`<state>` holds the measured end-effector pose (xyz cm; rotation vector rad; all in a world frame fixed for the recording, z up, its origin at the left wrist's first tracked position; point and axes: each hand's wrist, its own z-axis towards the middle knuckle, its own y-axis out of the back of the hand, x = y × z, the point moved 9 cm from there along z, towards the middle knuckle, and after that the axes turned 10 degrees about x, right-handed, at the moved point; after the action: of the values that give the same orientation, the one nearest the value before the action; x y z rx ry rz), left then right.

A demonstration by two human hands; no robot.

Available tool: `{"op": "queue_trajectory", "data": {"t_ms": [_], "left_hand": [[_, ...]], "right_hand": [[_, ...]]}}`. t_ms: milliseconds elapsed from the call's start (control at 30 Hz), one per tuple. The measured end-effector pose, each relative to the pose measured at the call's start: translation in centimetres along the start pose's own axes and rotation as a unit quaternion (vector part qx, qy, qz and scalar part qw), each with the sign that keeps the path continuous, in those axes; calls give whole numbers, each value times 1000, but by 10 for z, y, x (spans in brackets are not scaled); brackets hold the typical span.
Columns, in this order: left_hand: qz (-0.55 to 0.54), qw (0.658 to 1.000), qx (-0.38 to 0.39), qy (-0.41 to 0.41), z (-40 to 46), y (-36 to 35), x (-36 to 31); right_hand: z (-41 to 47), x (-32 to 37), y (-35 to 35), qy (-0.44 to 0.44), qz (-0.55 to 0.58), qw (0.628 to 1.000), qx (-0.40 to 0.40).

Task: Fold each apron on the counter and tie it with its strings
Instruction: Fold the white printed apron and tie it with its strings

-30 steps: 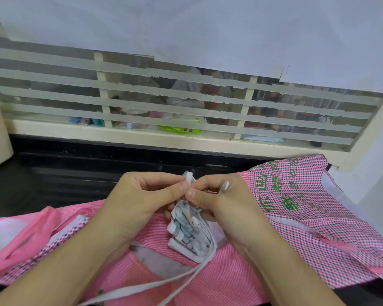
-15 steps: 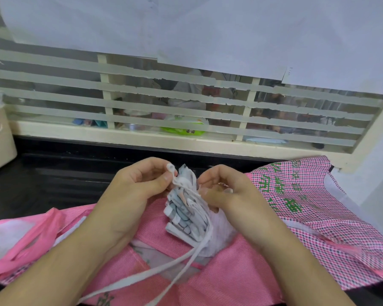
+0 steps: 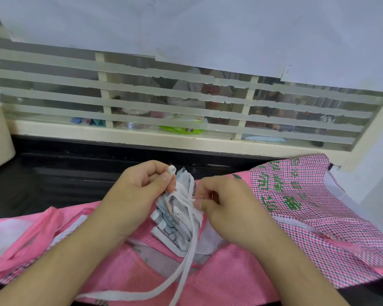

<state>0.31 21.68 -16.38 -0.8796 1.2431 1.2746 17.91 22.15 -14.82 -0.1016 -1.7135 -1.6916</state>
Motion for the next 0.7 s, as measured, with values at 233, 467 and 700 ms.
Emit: {"op": "queue_trajectory", "data": {"t_ms": [233, 467, 700], "left_hand": [[144, 989, 33, -31, -5, -12, -13], [108, 992, 67, -18, -7, -22, -11], [25, 990, 136, 8, -7, -37, -2]], "right_hand": [[-5, 6, 2, 2, 191, 981, 36], [-6, 19, 6, 54, 197, 979, -24], [-3, 14, 4, 57, 233, 969, -59]]}}
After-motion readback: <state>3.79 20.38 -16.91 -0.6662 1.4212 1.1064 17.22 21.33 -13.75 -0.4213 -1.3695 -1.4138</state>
